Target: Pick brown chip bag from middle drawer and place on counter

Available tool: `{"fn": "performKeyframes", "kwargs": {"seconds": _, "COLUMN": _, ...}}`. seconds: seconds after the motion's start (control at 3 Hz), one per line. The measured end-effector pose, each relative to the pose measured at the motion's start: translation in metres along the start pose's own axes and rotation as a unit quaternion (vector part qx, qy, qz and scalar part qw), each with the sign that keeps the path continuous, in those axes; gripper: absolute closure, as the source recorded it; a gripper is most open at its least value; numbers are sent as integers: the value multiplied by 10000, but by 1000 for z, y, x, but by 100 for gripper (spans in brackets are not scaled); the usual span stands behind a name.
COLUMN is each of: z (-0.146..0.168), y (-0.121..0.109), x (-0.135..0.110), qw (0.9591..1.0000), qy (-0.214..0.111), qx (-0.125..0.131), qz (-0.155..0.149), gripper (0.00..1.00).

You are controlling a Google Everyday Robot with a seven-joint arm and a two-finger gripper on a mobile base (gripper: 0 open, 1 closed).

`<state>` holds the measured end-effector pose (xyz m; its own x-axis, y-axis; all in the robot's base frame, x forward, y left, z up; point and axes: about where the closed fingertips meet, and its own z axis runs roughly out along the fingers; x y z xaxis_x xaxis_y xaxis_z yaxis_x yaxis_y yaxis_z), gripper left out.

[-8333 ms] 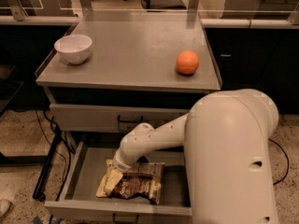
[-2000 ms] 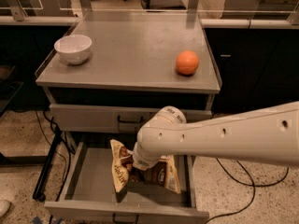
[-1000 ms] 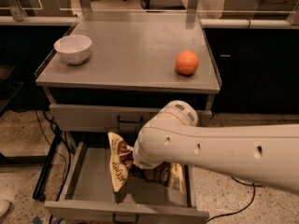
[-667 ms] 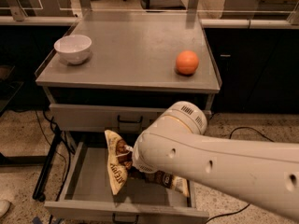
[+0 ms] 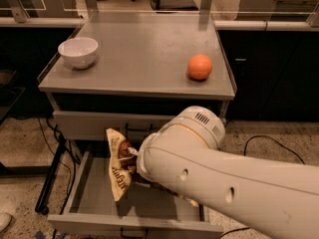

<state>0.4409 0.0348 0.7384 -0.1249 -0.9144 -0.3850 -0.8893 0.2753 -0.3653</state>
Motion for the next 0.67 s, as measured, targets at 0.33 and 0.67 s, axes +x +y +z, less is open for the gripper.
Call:
{"fn": "performKeyframes", "kwargs": {"seconds": 0.33, "z": -38, "y": -13, "x": -32, "qw": 9983, "qy": -216, "qx": 482, "qz": -234, "gripper": 100}}
{"fn": "performKeyframes", "kwargs": {"seconds": 0.67, "z": -46, "y": -15, "x": -37, "qw": 9976, "qy": -252, "qx": 577, "qz": -278, "gripper": 100}}
